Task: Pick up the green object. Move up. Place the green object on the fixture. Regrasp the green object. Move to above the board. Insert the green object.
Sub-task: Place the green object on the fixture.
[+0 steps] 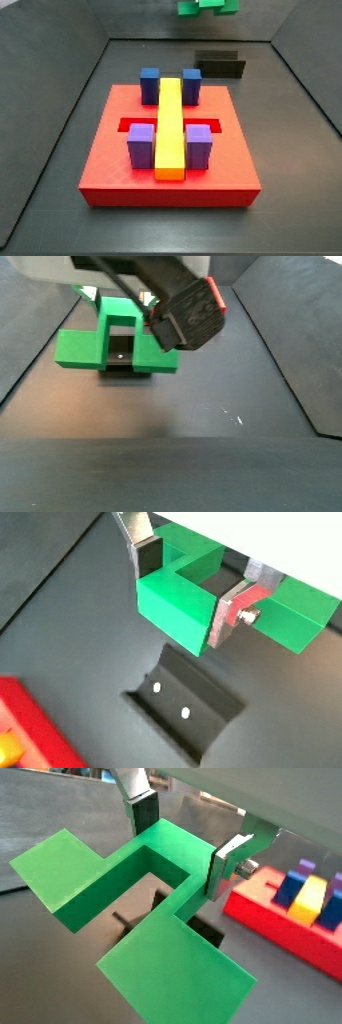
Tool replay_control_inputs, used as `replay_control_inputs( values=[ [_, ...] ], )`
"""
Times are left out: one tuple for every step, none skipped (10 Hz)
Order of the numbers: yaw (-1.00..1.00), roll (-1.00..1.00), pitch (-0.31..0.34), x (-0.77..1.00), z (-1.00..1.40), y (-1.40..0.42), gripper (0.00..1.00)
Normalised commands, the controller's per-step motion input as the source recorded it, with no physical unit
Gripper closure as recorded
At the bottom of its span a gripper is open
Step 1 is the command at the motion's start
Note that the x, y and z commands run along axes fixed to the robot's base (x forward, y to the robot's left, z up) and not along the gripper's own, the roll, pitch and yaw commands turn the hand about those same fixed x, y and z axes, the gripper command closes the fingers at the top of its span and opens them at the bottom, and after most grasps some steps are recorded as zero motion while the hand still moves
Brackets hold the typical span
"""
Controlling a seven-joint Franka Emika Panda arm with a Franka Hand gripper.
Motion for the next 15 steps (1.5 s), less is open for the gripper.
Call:
replay_control_inputs(
  values=[
    [0.00, -0.62, 0.077, 0.57, 0.00, -0.28, 1.00],
    [0.00, -0.54, 0.180, 0.59, 0.00, -0.40, 1.00],
    [0.00, -0.19, 0.406, 0.61, 0.00, -0.54, 1.00],
    [0.00, -0.13, 0.423, 0.59, -0.01, -0.58, 1.00],
    [0.00, -0.16, 0.386, 0.59, -0.03, -0.59, 1.00],
    [0.00, -0.23, 0.320, 0.59, -0.01, -0.59, 1.00],
    [0.00, -0.13, 0.320, 0.53, -0.13, -0.58, 1.00],
    [0.00, -0.12, 0.134, 0.37, -0.27, -0.45, 1.00],
    [0.00, -0.14, -0.043, 0.26, -0.45, -0.31, 1.00],
    [0.00, -0.08, -0.229, 0.27, -0.49, -0.20, 1.00],
    [0.00, -0.08, -0.151, 0.29, -0.33, -0.16, 1.00],
    [0.00, 0.00, 0.000, 0.37, -0.16, -0.13, 1.00],
    [-0.09, 0.00, 0.000, 0.34, -0.15, -0.08, 1.00],
    [-0.17, -0.05, -0.337, 0.05, -0.28, 0.00, 1.00],
    [-0.17, -0.09, -0.411, 0.00, -0.31, 0.00, 1.00]
  ],
)
